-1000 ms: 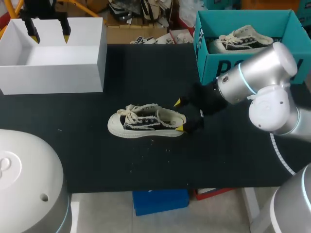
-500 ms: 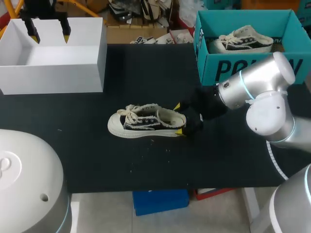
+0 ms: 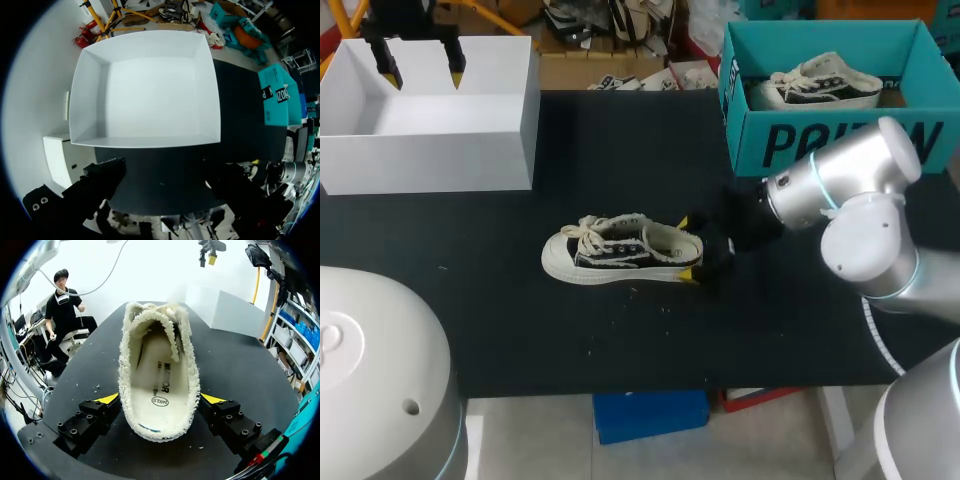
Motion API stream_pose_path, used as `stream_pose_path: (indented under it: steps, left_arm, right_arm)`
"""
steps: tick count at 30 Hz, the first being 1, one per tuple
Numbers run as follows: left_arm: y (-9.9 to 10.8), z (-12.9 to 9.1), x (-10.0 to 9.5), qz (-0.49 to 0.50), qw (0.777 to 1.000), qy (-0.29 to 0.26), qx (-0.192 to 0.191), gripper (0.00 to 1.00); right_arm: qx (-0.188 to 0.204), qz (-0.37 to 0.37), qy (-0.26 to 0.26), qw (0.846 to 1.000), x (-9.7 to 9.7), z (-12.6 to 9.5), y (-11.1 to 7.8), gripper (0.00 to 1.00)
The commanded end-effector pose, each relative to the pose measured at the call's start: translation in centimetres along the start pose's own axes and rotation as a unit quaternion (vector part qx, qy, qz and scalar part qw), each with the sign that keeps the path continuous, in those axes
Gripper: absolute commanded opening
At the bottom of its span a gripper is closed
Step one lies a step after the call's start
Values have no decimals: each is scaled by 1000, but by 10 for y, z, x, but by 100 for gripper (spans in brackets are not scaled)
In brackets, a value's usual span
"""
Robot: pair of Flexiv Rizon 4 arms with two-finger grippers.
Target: Take the shoe out of the shoebox, open the shoe tongue, remove and reinsert the insole, then place the shoe into the shoebox
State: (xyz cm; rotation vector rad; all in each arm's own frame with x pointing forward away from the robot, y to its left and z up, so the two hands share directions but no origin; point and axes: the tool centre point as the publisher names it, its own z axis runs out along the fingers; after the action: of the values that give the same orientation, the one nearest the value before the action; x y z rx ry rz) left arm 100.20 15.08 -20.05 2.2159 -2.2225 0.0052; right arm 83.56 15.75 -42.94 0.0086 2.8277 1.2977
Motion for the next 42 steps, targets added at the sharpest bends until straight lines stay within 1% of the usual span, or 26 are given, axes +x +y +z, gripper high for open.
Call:
stream_pose_path:
  steps: [1, 14, 15, 16, 29, 30, 31, 32, 34, 36, 38, 42]
  left_arm:
    - [1, -1, 1, -1, 1000, -2, -1, 100]
    - [1, -1, 1, -1, 1000, -2, -1, 100]
    - [1, -1, 1, -1, 1000, -2, -1, 100]
    - [1, -1, 1, -1, 1000, -2, -1, 100]
    - [1, -1, 1, -1, 1000, -2, -1, 100]
    - [4, 0, 2, -7, 999, -28, 15, 100]
    - [7, 1, 4, -19, 998, -48, 18, 100]
    - [11, 1, 7, -21, 998, -55, 16, 100]
    - [20, 0, 12, -22, 996, -84, 36, 100]
    - [30, -4, 18, -22, 996, -83, 30, 100]
    - [40, -5, 25, -23, 994, -95, 38, 100]
    - [59, -5, 39, -28, 995, -93, 31, 100]
  right_arm:
    - [-5, 1, -1, 1000, -1, 8, -3, 100]
    - [-20, 0, 2, 1000, -6, 13, -3, 100]
    - [-20, 0, 2, 1000, -7, 14, -3, 46]
    - [-21, 0, -2, 1000, -7, 14, -3, 0]
    - [-21, 0, -2, 1000, -7, 14, -3, 0]
    - [-21, 0, -2, 1000, -7, 14, -3, 0]
    - [-21, 0, -2, 1000, -7, 14, -3, 0]
    - [-21, 0, -2, 1000, -7, 14, -3, 0]
    - [-21, 0, -2, 1000, -7, 14, -3, 0]
    - [-21, 0, -2, 1000, -7, 14, -3, 0]
    - [-21, 0, -2, 1000, -7, 14, -3, 0]
    - [-21, 0, -2, 1000, -7, 14, -3, 0]
